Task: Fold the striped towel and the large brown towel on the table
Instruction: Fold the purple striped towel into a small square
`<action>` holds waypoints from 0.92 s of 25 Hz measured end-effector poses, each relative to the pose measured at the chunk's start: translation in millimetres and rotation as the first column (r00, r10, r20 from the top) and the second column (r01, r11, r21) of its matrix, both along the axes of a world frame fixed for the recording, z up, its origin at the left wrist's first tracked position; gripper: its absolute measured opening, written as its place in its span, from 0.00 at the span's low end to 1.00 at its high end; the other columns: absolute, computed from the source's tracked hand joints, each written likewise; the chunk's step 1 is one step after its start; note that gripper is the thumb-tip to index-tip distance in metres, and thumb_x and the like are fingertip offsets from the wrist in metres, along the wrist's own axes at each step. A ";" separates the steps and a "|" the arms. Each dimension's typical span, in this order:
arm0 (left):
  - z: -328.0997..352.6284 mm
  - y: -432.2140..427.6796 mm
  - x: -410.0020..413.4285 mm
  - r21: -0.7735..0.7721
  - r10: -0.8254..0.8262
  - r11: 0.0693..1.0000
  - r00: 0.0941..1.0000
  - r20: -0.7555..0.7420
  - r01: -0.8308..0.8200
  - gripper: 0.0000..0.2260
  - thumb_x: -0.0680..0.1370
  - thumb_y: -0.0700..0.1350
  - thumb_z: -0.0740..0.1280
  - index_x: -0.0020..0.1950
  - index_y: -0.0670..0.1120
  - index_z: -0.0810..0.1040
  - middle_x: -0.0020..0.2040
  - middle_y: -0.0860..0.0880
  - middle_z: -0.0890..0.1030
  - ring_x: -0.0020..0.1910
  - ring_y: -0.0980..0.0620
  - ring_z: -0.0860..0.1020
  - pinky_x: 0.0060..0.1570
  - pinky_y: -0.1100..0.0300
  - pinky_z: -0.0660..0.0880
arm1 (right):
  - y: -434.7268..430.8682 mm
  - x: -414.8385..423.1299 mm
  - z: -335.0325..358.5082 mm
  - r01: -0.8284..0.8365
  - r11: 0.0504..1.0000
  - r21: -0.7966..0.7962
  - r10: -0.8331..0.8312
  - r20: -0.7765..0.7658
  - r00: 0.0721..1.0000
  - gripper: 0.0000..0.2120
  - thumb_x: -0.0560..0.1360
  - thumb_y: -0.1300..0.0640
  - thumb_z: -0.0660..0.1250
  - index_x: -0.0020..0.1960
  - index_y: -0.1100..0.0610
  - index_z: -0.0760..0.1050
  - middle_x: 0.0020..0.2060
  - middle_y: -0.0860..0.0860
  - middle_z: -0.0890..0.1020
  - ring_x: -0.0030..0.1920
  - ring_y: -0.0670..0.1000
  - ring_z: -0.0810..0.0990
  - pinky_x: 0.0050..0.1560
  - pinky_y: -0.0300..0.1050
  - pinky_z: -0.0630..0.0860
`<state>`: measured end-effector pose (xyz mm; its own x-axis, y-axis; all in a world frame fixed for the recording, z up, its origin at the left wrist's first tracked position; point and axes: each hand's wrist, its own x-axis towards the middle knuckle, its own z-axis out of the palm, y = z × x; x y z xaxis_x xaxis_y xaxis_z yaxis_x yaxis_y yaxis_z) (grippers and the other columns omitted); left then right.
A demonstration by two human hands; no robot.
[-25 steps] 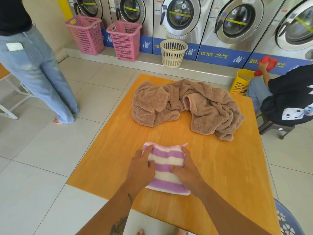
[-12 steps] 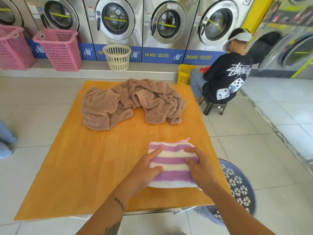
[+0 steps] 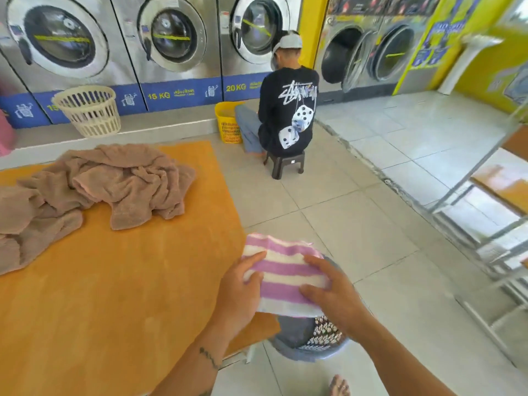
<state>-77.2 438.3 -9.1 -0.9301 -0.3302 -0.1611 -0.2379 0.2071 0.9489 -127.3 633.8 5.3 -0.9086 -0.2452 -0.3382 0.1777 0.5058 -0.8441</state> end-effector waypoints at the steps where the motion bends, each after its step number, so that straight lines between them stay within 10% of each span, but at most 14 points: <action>1: -4.3 24.7 -16.0 -0.006 0.003 1.000 1.000 0.026 -0.003 0.18 0.79 0.35 0.63 0.62 0.56 0.80 0.61 0.59 0.76 0.59 0.59 0.76 0.63 0.64 0.72 | 22.9 -19.2 -9.7 -0.008 0.999 0.036 0.008 -0.005 1.000 0.28 0.71 0.58 0.73 0.68 0.41 0.73 0.63 0.46 0.75 0.60 0.49 0.76 0.62 0.48 0.74; 5: -25.9 105.7 -78.4 -0.083 -0.030 0.995 0.983 0.181 0.046 0.19 0.80 0.38 0.62 0.68 0.54 0.76 0.68 0.55 0.73 0.56 0.67 0.73 0.50 0.78 0.67 | 94.6 -94.8 -44.6 -0.126 0.966 0.225 0.137 -0.034 0.990 0.29 0.72 0.58 0.68 0.71 0.44 0.71 0.67 0.50 0.72 0.62 0.53 0.74 0.62 0.45 0.73; 11: -73.0 149.0 -132.8 -0.112 -0.077 0.984 0.901 0.427 0.137 0.25 0.77 0.39 0.60 0.72 0.57 0.71 0.75 0.52 0.66 0.69 0.48 0.70 0.66 0.51 0.71 | 131.8 -146.6 -98.3 -0.297 0.892 0.340 0.295 0.058 0.954 0.30 0.72 0.63 0.63 0.73 0.48 0.66 0.64 0.55 0.68 0.62 0.58 0.74 0.61 0.50 0.74; 18: -321.1 153.8 -172.4 -0.195 0.017 0.973 0.803 0.595 0.125 0.22 0.79 0.37 0.60 0.71 0.54 0.73 0.71 0.50 0.69 0.56 0.58 0.67 0.40 0.74 0.64 | 120.2 -187.3 -340.7 -0.405 0.849 0.339 0.290 0.343 0.894 0.33 0.72 0.65 0.59 0.74 0.46 0.63 0.64 0.53 0.65 0.56 0.57 0.75 0.56 0.55 0.79; 23: -481.5 135.2 -178.3 -0.219 0.079 0.971 0.731 0.677 0.097 0.20 0.80 0.40 0.61 0.71 0.53 0.73 0.71 0.50 0.70 0.59 0.54 0.71 0.53 0.64 0.66 | 97.3 -205.7 -507.4 -0.493 0.804 0.332 0.334 0.433 0.837 0.32 0.73 0.65 0.60 0.75 0.49 0.63 0.67 0.55 0.65 0.59 0.60 0.75 0.60 0.56 0.78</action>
<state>-255.5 573.5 -490.6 -0.6037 -0.4306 -0.6709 -0.7943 0.3965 0.4603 -333.1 731.2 -502.1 -0.5592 -0.3347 -0.7585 0.1002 0.8809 -0.4626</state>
